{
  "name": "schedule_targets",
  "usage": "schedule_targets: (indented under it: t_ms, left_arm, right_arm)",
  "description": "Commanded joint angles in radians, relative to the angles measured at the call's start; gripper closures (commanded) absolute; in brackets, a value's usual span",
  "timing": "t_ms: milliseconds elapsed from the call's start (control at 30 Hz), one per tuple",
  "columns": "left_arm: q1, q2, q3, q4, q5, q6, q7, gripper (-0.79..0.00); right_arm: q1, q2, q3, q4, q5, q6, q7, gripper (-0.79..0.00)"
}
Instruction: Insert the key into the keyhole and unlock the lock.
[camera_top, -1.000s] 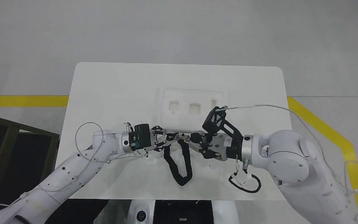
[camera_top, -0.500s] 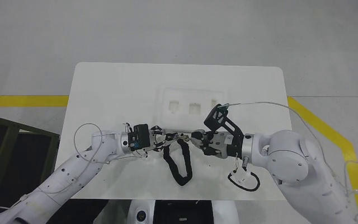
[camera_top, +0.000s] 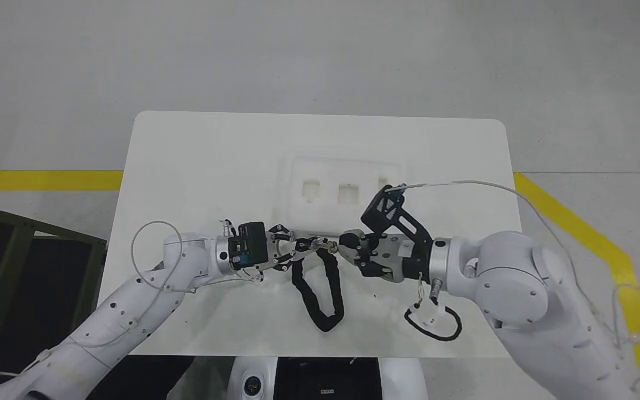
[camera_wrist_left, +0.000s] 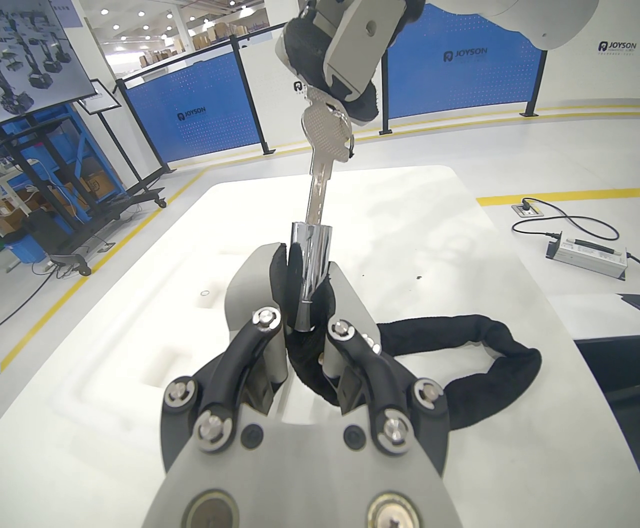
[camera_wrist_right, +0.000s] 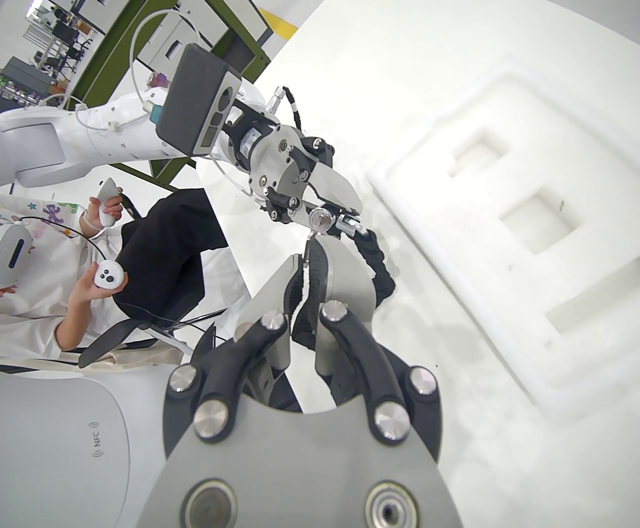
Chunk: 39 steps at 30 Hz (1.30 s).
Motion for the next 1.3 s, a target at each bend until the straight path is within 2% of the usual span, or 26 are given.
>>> schedule_targets:
  t_ms: [0, 233, 1067, 1100, 1167, 1267]
  left_arm:
    - [0.002, -0.002, -0.004, 0.000, 0.003, -0.003, 0.002, 0.000]
    - [0.006, -0.008, -0.015, -0.009, 0.015, -0.013, 0.006, 0.000]
    - [0.024, -0.027, -0.045, -0.020, 0.041, -0.049, -0.007, 0.000]
    - [0.025, -0.028, -0.046, -0.020, 0.042, -0.050, -0.008, 0.000]
    - [0.027, -0.029, -0.048, -0.017, 0.041, -0.052, -0.007, 0.000]
    - [0.030, -0.032, -0.052, -0.010, 0.035, -0.057, -0.005, 0.000]
  right_arm:
    - [0.004, -0.001, -0.005, 0.001, -0.002, 0.001, 0.000, -0.025]
    - [0.019, -0.003, -0.027, 0.010, -0.016, 0.009, 0.000, 0.000]
    - [0.072, -0.016, -0.111, 0.033, -0.087, 0.040, 0.023, 0.000]
    - [0.074, -0.016, -0.113, 0.034, -0.088, 0.041, 0.023, -0.025]
    - [0.075, -0.016, -0.114, 0.034, -0.088, 0.042, 0.023, -0.191]
    - [0.074, -0.016, -0.109, 0.035, -0.089, 0.041, 0.025, -0.280]
